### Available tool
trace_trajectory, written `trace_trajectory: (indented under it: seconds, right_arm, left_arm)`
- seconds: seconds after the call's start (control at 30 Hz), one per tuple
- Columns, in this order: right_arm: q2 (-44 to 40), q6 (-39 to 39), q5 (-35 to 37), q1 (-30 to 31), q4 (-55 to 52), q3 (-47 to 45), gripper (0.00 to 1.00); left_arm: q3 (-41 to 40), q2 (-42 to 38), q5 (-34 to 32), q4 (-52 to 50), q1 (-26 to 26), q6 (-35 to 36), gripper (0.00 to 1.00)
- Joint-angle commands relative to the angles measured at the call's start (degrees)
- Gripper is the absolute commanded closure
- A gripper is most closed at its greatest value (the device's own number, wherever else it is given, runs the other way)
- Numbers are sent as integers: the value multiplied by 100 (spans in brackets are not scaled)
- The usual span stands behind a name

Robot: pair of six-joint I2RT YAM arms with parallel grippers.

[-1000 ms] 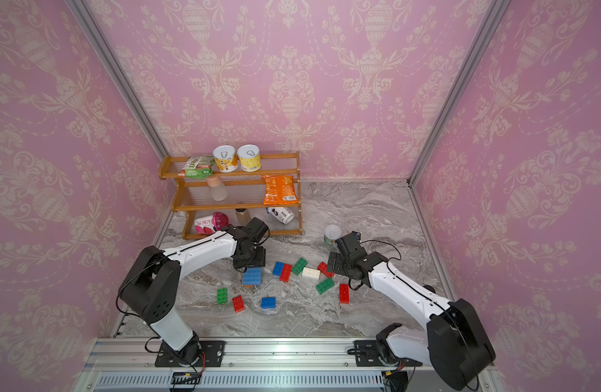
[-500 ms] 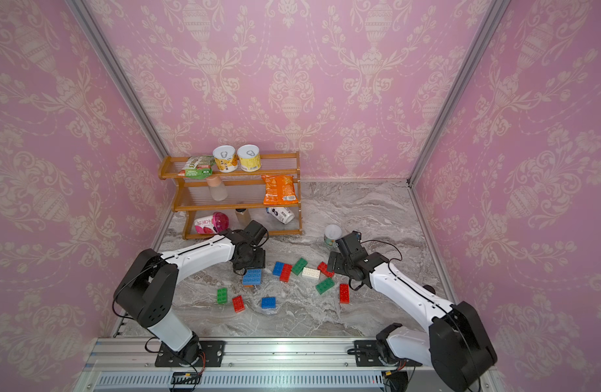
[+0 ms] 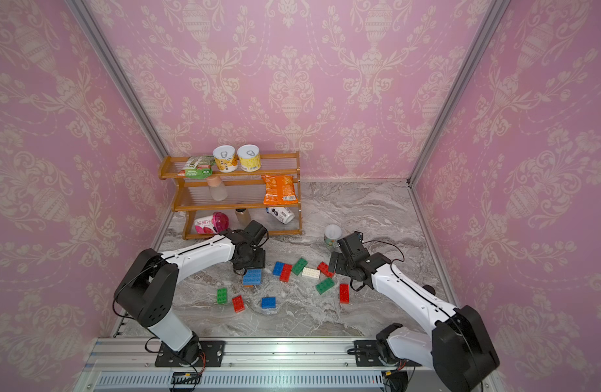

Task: Assemble a rectangle with lego
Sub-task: Assemble the lego brick with the lego brick.

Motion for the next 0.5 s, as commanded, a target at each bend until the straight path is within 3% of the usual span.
trace_trajectory:
  seconds: [0.0, 0.47]
  right_arm:
    - [-69, -6, 133, -37, -131, 73, 0]
    - [-77, -18, 121, -74, -132, 56, 0]
  left_arm:
    - [-228, 176, 56, -372, 33, -120, 76]
    - [4, -131, -47, -482, 33, -100, 3]
